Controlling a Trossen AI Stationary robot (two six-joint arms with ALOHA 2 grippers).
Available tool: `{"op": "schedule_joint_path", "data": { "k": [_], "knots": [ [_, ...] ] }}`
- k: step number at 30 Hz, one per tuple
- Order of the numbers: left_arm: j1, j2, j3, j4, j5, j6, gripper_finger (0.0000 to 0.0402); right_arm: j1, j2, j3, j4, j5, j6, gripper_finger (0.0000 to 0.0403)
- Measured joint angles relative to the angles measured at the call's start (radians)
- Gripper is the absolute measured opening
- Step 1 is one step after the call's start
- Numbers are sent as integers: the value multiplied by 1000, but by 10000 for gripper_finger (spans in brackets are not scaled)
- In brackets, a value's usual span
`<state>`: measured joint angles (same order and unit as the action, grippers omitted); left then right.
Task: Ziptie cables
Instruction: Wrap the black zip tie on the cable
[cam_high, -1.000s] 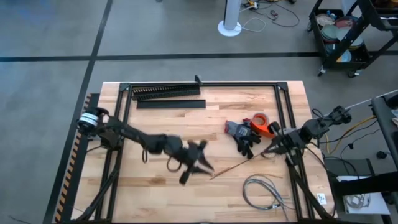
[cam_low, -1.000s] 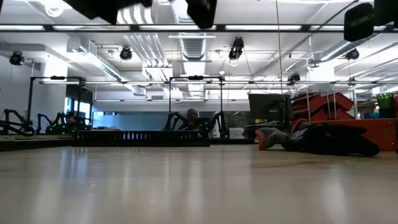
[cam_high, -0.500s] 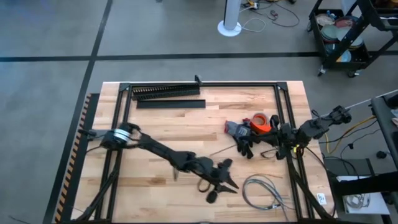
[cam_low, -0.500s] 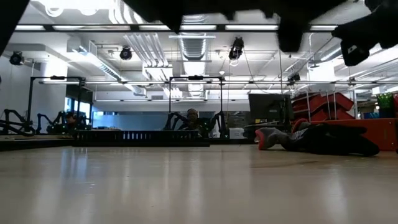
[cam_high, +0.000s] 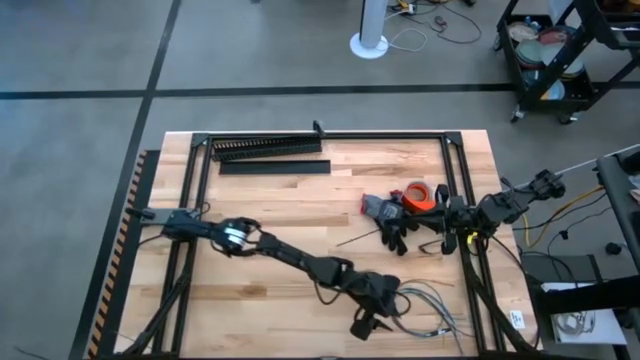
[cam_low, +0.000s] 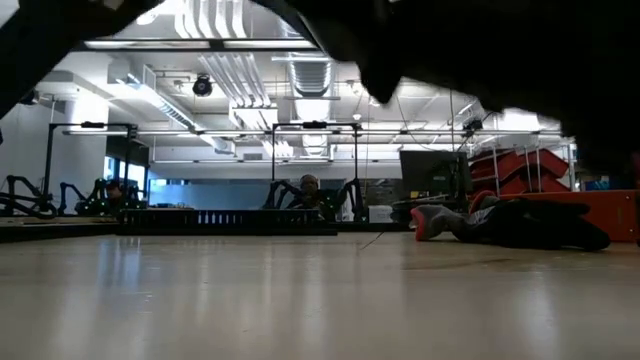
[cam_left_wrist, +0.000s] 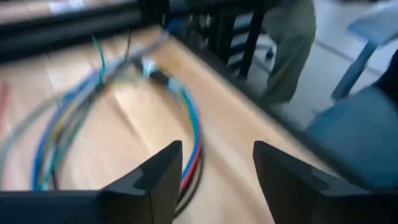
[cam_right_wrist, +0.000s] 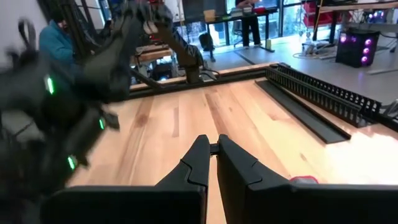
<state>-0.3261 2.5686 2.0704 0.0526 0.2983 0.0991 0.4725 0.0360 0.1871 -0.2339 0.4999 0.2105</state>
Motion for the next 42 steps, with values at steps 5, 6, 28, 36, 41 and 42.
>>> {"op": "schedule_joint_path", "data": {
  "k": [5, 6, 28, 36, 41, 42],
  "knots": [
    [2, 110, 151, -13, 8, -28, 166, 0, 0, 0, 3, 0, 0, 0],
    [6, 122, 171, -23, 11, -37, 161, 0, 0, 0, 2, -1, 2, 0],
    [30, 146, 208, -518, -48, -26, 8, 1, 0, 0, -3, -15, 6, 0],
    [16, 61, 205, -978, -55, -28, 1, 1, 0, 0, -4, -29, 13, 0],
    [-14, -1, 195, -1217, -89, -49, 1, 1, 0, 0, -5, -29, 17, 0],
    [-22, -14, 187, -1240, -104, -57, 0, 1, 0, 0, -5, -29, 17, 0]
  ]
}}
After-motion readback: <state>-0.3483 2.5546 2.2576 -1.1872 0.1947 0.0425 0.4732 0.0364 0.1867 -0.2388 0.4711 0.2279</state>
